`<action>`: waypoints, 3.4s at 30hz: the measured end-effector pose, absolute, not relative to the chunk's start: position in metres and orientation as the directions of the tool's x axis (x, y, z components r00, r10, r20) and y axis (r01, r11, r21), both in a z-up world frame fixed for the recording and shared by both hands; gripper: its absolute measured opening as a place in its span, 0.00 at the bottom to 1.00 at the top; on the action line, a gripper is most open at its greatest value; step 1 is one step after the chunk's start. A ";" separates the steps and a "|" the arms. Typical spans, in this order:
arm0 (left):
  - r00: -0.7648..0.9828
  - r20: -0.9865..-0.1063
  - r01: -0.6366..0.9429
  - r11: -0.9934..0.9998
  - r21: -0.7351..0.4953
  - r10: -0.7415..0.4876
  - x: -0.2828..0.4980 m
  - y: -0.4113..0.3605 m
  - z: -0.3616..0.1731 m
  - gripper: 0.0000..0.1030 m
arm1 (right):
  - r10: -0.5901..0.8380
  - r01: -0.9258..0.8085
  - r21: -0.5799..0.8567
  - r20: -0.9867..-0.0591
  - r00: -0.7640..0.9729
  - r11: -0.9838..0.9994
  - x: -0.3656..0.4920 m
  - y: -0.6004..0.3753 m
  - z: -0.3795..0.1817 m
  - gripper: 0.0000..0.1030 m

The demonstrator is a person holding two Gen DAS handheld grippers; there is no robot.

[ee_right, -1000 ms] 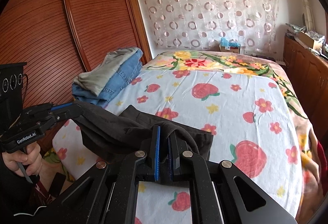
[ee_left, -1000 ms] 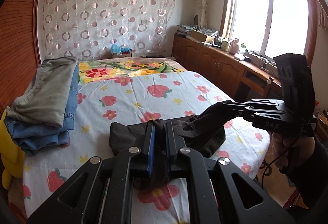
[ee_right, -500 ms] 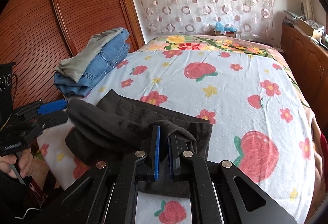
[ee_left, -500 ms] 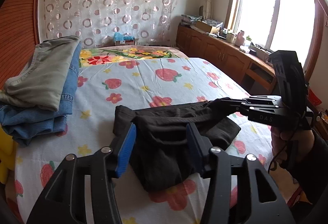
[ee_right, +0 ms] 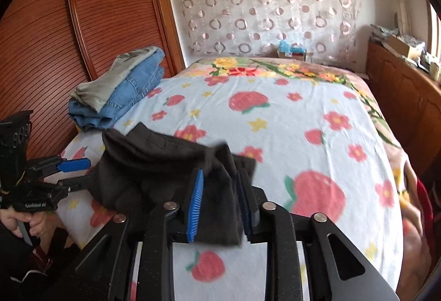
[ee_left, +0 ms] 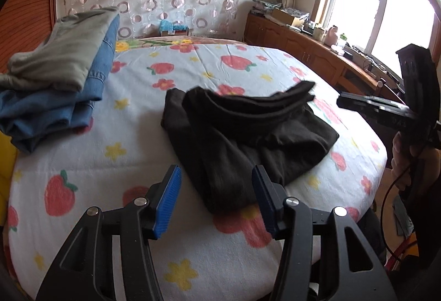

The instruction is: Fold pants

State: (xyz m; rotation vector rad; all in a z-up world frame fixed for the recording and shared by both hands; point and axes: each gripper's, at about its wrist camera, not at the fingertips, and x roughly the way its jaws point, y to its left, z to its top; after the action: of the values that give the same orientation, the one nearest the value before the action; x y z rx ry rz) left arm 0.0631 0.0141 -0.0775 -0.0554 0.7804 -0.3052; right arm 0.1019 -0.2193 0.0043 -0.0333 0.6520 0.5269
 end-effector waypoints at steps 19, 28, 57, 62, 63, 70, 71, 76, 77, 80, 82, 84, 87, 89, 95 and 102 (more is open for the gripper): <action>0.642 -0.701 0.281 0.946 -0.163 -0.312 0.069 0.007 -0.085 0.07 | 0.508 -0.525 0.203 -0.674 0.537 0.826 0.109 -0.217 -0.026 0.06; 0.631 -0.685 0.313 0.928 -0.204 -0.363 0.036 0.016 -0.064 0.07 | 0.540 -0.568 0.199 -0.655 0.529 0.798 0.069 -0.226 -0.009 0.05; 0.658 -0.706 0.237 0.962 -0.136 -0.262 0.079 0.020 -0.080 0.74 | 0.523 -0.605 0.135 -0.669 0.528 0.784 0.143 -0.173 -0.016 0.27; 0.662 -0.705 0.219 0.965 -0.143 -0.254 0.080 0.026 -0.079 0.73 | 0.548 -0.622 0.166 -0.676 0.494 0.765 0.151 -0.171 -0.016 0.25; 0.663 -0.705 0.218 0.966 -0.142 -0.253 0.080 0.026 -0.079 0.74 | 0.549 -0.623 0.167 -0.675 0.493 0.764 0.152 -0.171 -0.016 0.20; 0.666 -0.707 0.204 0.969 -0.137 -0.240 0.082 0.028 -0.080 0.74 | 0.545 -0.610 0.128 -0.616 0.569 0.782 0.146 -0.175 -0.005 0.04; 0.666 -0.707 0.199 0.971 -0.135 -0.235 0.082 0.028 -0.080 0.74 | 0.537 -0.596 0.121 -0.601 0.592 0.794 0.145 -0.177 -0.002 0.04; 0.684 -0.698 0.187 0.976 -0.115 -0.213 0.086 0.028 -0.079 0.74 | 0.496 -0.549 0.107 -0.597 0.631 0.829 0.153 -0.178 -0.003 0.04; 0.684 -0.699 0.184 0.977 -0.111 -0.208 0.089 0.029 -0.080 0.74 | 0.487 -0.544 0.106 -0.608 0.627 0.832 0.156 -0.177 -0.006 0.04; 0.672 -0.715 0.166 0.980 -0.106 -0.191 0.101 0.031 -0.085 0.73 | 0.455 -0.533 0.085 -0.643 0.616 0.842 0.162 -0.171 -0.018 0.04; 0.671 -0.717 0.156 0.981 -0.112 -0.189 0.106 0.033 -0.086 0.73 | 0.441 -0.523 0.083 -0.656 0.612 0.848 0.165 -0.169 -0.021 0.04; 0.669 -0.718 0.151 0.981 -0.120 -0.191 0.111 0.035 -0.087 0.73 | 0.433 -0.509 0.088 -0.661 0.613 0.856 0.165 -0.170 -0.020 0.09; 0.662 -0.729 0.147 0.984 -0.104 -0.176 0.117 0.034 -0.092 0.74 | 0.424 -0.488 0.096 -0.654 0.627 0.868 0.159 -0.177 -0.013 0.21; 0.649 -0.741 0.145 0.984 -0.104 -0.174 0.120 0.033 -0.096 0.73 | 0.435 -0.486 0.110 -0.644 0.629 0.867 0.152 -0.184 -0.009 0.22; 0.662 -0.723 0.147 0.980 -0.134 -0.198 0.111 0.036 -0.090 0.73 | 0.461 -0.498 0.137 -0.637 0.618 0.857 0.118 -0.204 -0.011 0.31; 0.659 -0.714 0.186 0.971 -0.148 -0.235 0.073 0.033 -0.083 0.73 | 0.477 -0.514 0.160 -0.664 0.575 0.843 0.076 -0.219 -0.019 0.31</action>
State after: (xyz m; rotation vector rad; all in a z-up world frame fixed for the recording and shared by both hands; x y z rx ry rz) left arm 0.0734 0.0331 -0.0828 -0.0641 0.8175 -0.2387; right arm 0.0761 -0.2186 -0.0187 -0.0527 0.7615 0.5810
